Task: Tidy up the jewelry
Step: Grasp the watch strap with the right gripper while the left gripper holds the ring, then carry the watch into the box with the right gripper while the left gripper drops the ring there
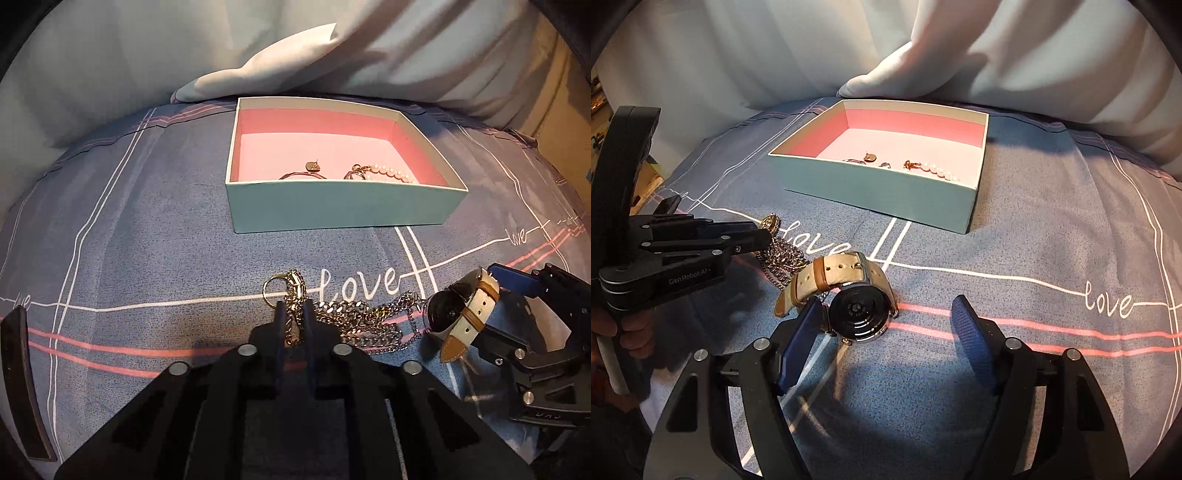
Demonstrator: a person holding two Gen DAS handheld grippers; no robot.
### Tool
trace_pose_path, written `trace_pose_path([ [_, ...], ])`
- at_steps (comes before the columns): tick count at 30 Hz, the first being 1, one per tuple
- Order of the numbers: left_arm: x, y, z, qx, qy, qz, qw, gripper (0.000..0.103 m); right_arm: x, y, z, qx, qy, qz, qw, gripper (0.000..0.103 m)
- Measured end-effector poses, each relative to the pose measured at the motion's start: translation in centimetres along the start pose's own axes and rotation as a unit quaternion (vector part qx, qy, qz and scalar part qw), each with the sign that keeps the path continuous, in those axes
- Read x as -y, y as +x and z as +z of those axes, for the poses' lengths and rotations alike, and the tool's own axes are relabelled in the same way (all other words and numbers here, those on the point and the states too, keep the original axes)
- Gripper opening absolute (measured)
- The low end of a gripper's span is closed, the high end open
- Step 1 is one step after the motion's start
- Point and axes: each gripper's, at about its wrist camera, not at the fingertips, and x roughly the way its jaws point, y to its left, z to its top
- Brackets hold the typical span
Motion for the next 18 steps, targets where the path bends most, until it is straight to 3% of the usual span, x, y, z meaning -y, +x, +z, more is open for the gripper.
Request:
trace_pose_path([
  [2,-0.5,-0.4,0.5,0.007,-0.008,-0.003,0.9999,0.005,-0.5,0.3,0.5,0.003,-0.016,0.004,1.000,0.033],
  [3,-0.7,-0.7,0.7,0.010,-0.012,-0.006,0.9999,0.004,-0.7,0.4,0.8,0.004,-0.020,-0.001,1.000,0.014],
  [4,-1.0,-1.0,0.9,0.014,-0.016,-0.009,0.9997,0.004,-0.9,0.4,1.0,0.005,-0.024,0.002,1.000,0.009],
  [13,-1.4,-5.5,2.7,0.060,-0.036,-0.047,0.9964,0.004,-1.7,-4.0,3.4,0.070,-0.031,0.001,0.997,0.006],
  [18,-0.4,-8.4,3.9,0.094,-0.024,-0.069,0.9929,0.004,-1.7,-7.0,5.2,0.107,-0.035,-0.002,0.994,0.006],
])
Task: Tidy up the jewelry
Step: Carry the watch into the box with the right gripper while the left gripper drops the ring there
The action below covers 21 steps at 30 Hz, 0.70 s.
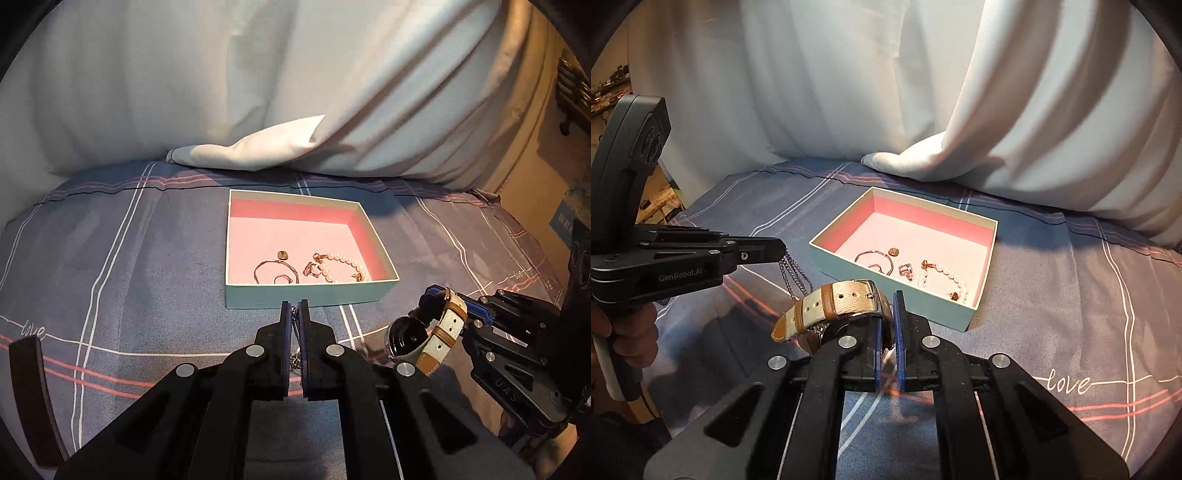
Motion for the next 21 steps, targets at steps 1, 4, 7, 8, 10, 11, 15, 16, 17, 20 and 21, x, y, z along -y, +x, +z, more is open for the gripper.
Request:
trace_pose_path([
  [1,0.3,-0.5,0.3,0.006,0.004,-0.002,1.0000,0.004,0.1,-0.3,0.3,0.004,-0.002,0.000,1.000,0.006],
  [4,1.0,-1.8,1.2,0.027,0.017,-0.004,0.9995,0.004,0.1,-0.8,1.0,0.013,-0.004,-0.004,1.000,0.006],
  [7,1.6,-2.9,2.3,0.043,0.026,-0.005,0.9987,0.004,0.0,-1.0,1.2,0.015,-0.004,-0.007,1.000,0.006],
  [8,1.7,-3.2,2.6,0.049,0.030,-0.006,0.9984,0.004,0.0,-1.0,1.2,0.014,-0.004,-0.005,1.000,0.006],
  [10,2.1,-3.9,3.4,0.061,0.035,-0.006,0.9975,0.004,-0.2,-1.0,1.3,0.015,-0.005,-0.006,1.000,0.006],
  [11,2.2,-4.4,3.9,0.068,0.035,-0.007,0.9971,0.004,-0.2,-1.0,1.3,0.015,-0.006,-0.006,1.000,0.006],
  [15,2.6,-6.6,5.3,0.102,0.038,-0.013,0.9939,0.004,-0.2,-1.4,1.2,0.018,-0.005,-0.009,1.000,0.006],
  [16,2.6,-6.9,5.5,0.107,0.040,-0.014,0.9933,0.004,-0.2,-1.5,1.2,0.019,-0.005,-0.010,1.000,0.006],
  [17,2.7,-7.2,5.7,0.111,0.040,-0.011,0.9929,0.004,-0.2,-1.5,1.2,0.019,-0.004,-0.012,1.000,0.006],
  [20,2.7,-7.5,6.3,0.115,0.037,-0.011,0.9926,0.004,-0.1,-1.4,1.2,0.013,-0.004,-0.014,1.000,0.006],
  [21,2.7,-7.5,6.5,0.117,0.036,-0.012,0.9924,0.004,-0.1,-1.4,1.1,0.010,-0.004,-0.015,1.000,0.006],
])
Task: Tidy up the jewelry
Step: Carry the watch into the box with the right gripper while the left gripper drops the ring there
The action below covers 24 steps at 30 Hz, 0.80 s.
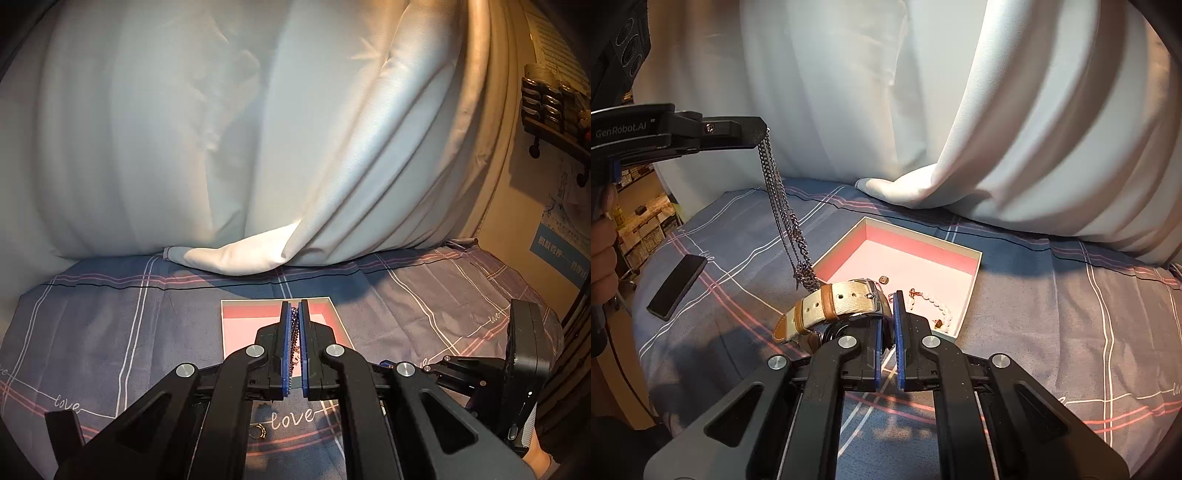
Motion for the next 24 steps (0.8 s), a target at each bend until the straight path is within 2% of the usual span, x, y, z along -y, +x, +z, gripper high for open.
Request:
trace_pose_path([
  [4,0.4,-0.5,1.3,0.019,0.001,-0.002,0.9998,0.003,0.3,0.7,-0.4,-0.015,0.007,-0.002,1.000,0.006],
  [8,0.6,-0.2,2.0,0.023,0.005,-0.002,0.9997,0.003,0.6,1.1,-0.5,-0.018,0.010,-0.003,1.000,0.006],
  [15,0.1,2.2,2.1,0.001,-0.006,0.002,1.0000,0.003,1.1,1.7,0.2,-0.019,0.005,-0.005,1.000,0.006],
  [18,-0.5,4.0,2.3,-0.015,-0.017,0.004,0.9997,0.003,1.5,2.1,1.8,-0.007,0.003,-0.007,1.000,0.006],
  [24,-1.4,8.5,2.2,-0.051,-0.020,0.031,0.9980,0.003,2.7,4.9,5.6,-0.002,0.004,-0.015,1.000,0.006],
])
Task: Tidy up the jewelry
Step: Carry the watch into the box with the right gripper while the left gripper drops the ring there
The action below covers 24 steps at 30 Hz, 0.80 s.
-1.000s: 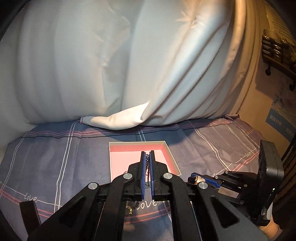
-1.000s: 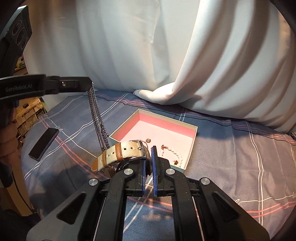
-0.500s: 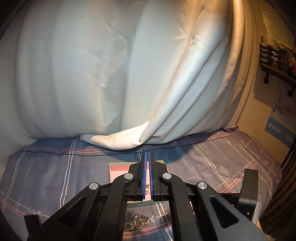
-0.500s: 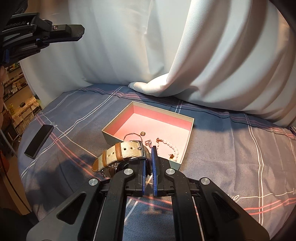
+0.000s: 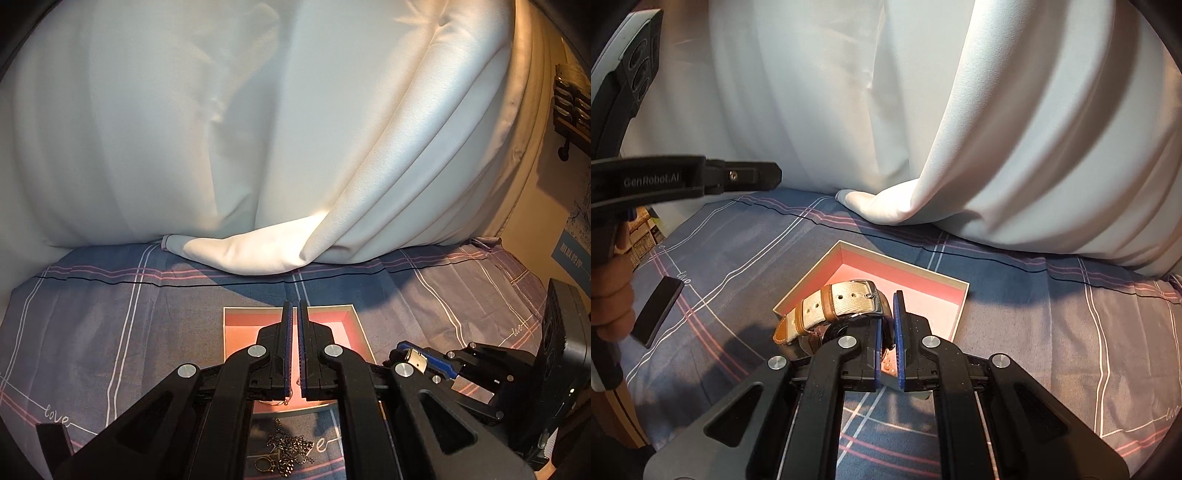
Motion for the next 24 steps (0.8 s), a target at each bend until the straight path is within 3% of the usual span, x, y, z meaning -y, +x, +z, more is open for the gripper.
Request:
trace_pose_path([
  [5,-0.1,4.1,0.1,-0.032,0.005,0.016,0.9993,0.003,0.7,3.8,1.6,-0.025,-0.005,-0.010,1.000,0.006],
  [11,-0.8,7.6,-0.6,-0.068,0.002,0.019,0.9975,0.003,1.1,7.5,1.0,-0.063,-0.006,-0.015,0.998,0.006],
  [18,-1.7,10.0,-1.6,-0.099,-0.008,0.021,0.9949,0.003,2.2,8.9,0.0,-0.085,0.009,-0.026,0.996,0.007],
  [21,-2.3,10.3,-1.8,-0.110,-0.027,0.006,0.9935,0.004,2.3,9.0,-0.2,-0.095,0.012,-0.035,0.995,0.011],
  [23,-2.7,10.2,-1.9,-0.117,-0.038,0.004,0.9923,0.022,2.5,8.9,-0.4,-0.104,0.013,-0.051,0.993,0.023],
  [24,-2.8,9.9,-1.9,-0.113,-0.041,0.010,0.9927,0.053,2.6,8.6,-0.5,-0.101,0.016,-0.057,0.993,0.040],
])
